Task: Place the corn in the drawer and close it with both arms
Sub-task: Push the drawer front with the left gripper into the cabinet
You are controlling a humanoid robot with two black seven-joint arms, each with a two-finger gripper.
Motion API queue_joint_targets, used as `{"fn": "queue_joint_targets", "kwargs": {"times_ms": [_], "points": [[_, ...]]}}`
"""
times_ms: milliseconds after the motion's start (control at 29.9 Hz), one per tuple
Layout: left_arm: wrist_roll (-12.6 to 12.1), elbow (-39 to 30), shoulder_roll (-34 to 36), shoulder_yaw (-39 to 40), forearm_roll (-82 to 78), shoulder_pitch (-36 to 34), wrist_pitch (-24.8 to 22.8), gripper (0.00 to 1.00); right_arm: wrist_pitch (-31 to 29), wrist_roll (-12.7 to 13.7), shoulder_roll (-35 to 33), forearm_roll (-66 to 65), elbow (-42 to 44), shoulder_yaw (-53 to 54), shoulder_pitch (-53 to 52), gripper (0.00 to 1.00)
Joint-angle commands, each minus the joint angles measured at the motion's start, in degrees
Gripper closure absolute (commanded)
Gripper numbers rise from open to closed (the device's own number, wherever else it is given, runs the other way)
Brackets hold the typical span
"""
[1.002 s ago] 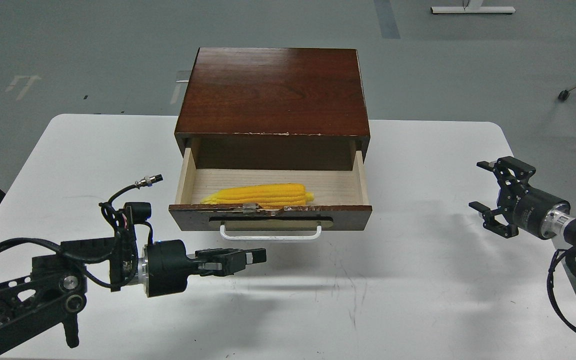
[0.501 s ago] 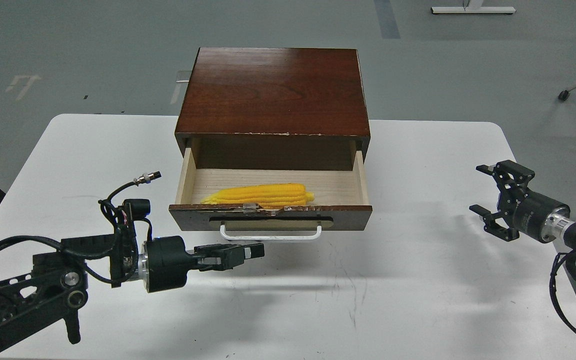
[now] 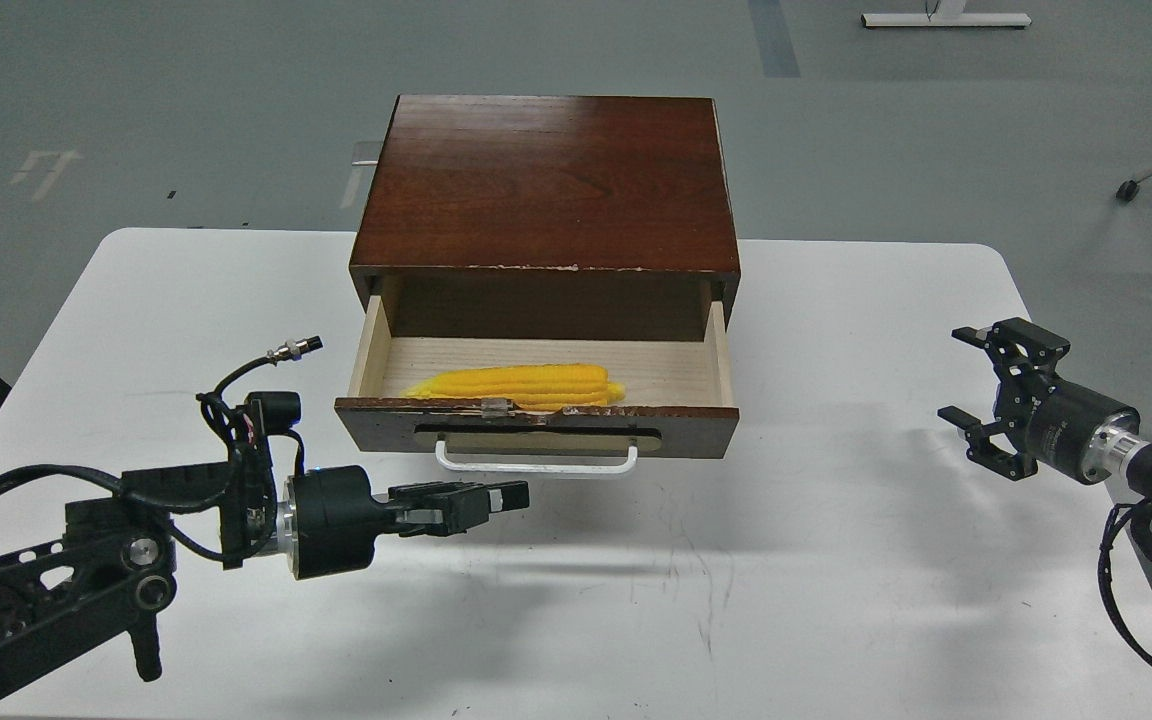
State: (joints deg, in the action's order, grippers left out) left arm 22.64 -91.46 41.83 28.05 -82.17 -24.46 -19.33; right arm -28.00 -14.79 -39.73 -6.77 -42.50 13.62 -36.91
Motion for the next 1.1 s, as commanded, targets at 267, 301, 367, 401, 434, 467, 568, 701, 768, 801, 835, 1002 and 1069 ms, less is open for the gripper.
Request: {"fn": "queue_joint_targets", "kwargs": {"times_ms": [267, 301, 367, 401, 434, 467, 568, 701, 768, 801, 835, 1002, 1069], "points": [[0.0, 2.1, -1.8, 0.3, 0.2, -3.0, -0.4, 1.00, 0.0, -0.5, 0.0, -0.7, 0.1, 0.0, 0.1, 0.04], [0.0, 2.2, -1.8, 0.3, 0.2, -3.1, -0.4, 1.00, 0.0, -0.5, 0.0, -0.9, 0.1, 0.0, 0.1, 0.04], [0.0, 3.2, -2.5, 0.3, 0.2, -4.0, -0.4, 1.00, 0.0, -0.7, 0.0, -1.1, 0.1, 0.0, 0.1, 0.04], [0.0, 3.4, -2.8, 0.2, 0.2, -4.1, -0.4, 1.00, 0.0, -0.8, 0.0, -1.1, 0.1, -0.1, 0.1, 0.04], [0.0, 3.7, -3.2, 0.2, 0.2, -4.3, -0.4, 1.00, 0.0, -0.9, 0.0, -1.2, 0.1, -0.1, 0.1, 0.04], [0.0, 3.7, -3.2, 0.2, 0.2, -4.3, -0.4, 1.00, 0.0, -0.9, 0.0, -1.2, 0.1, -0.1, 0.1, 0.04], [0.0, 4.2, -3.5, 0.2, 0.1, -4.3, -0.4, 1.00, 0.0, -0.9, 0.0, -1.3, 0.1, -0.1, 0.2, 0.04], [0.0, 5.3, -4.8, 0.1, 0.1, -4.3, -0.4, 1.00, 0.0, -1.0, 0.0, -1.3, 0.1, -0.1, 0.2, 0.04], [0.0, 5.9, -5.9, 0.0, 0.1, -4.6, -0.4, 1.00, 0.0, -1.0, 0.0, -1.3, 0.1, -0.1, 0.6, 0.04], [-0.1, 6.1, -6.1, 0.1, 0.1, -4.6, -0.4, 1.00, 0.0, -1.0, -0.1, -1.3, 0.1, -0.1, 0.9, 0.04], [-0.1, 6.3, -6.2, 0.2, 0.1, -4.7, -0.4, 1.00, 0.0, -1.1, -0.1, -1.3, 0.1, -0.1, 0.9, 0.04], [0.0, 7.0, -6.2, 0.3, 0.2, -6.0, -0.4, 1.00, 0.0, -1.3, -0.1, -1.3, 0.1, -0.1, 0.9, 0.04], [0.0, 7.0, -6.1, 0.4, 0.2, -6.4, -0.4, 1.00, 0.0, -1.3, -0.1, -1.4, 0.1, -0.1, 1.0, 0.04]]}}
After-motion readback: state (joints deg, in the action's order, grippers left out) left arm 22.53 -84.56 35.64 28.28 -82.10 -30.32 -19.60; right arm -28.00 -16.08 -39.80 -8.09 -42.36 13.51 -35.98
